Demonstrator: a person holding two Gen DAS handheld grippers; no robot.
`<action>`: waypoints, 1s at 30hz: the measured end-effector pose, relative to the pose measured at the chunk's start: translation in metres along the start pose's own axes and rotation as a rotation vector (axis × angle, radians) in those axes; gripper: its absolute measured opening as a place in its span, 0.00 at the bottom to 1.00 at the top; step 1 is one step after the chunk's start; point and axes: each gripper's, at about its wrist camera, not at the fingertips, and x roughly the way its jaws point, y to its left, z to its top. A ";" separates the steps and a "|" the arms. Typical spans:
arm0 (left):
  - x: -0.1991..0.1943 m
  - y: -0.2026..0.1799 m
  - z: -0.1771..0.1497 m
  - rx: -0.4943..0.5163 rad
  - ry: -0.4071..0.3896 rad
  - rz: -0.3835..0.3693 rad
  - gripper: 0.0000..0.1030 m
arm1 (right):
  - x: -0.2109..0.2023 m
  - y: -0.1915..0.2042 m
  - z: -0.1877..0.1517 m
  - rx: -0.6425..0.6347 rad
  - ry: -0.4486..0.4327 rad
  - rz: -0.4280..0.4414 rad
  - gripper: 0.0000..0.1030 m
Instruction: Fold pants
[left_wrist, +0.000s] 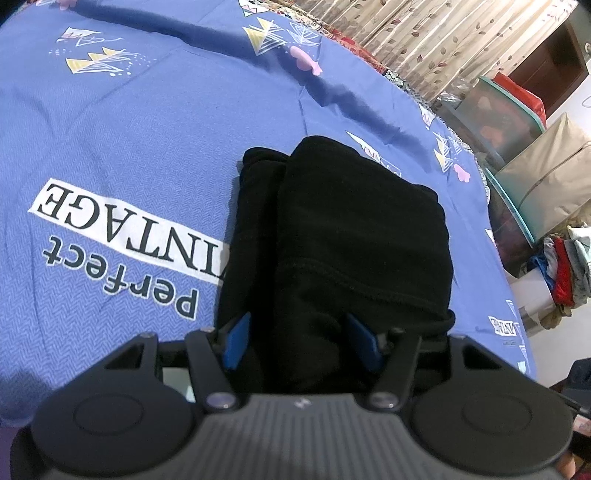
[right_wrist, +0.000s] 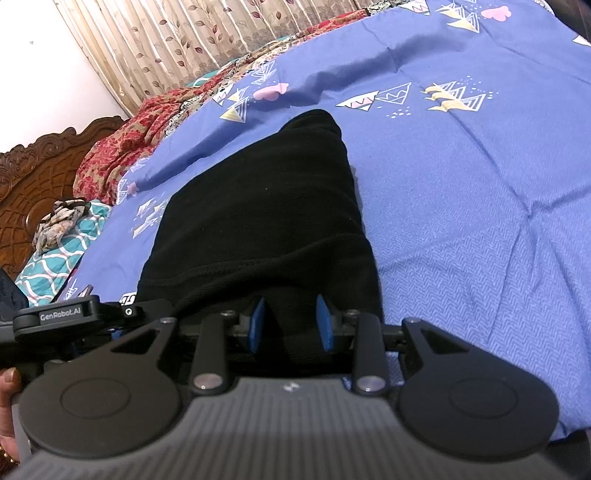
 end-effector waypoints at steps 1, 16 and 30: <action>0.000 0.000 0.000 0.000 0.000 -0.001 0.56 | 0.000 0.000 0.000 0.000 0.000 -0.001 0.33; -0.001 0.000 -0.001 0.002 0.000 0.005 0.56 | 0.001 -0.002 0.000 0.003 -0.003 0.005 0.33; 0.003 -0.007 0.001 0.015 0.005 0.028 0.57 | -0.001 -0.008 -0.001 0.015 -0.008 0.028 0.33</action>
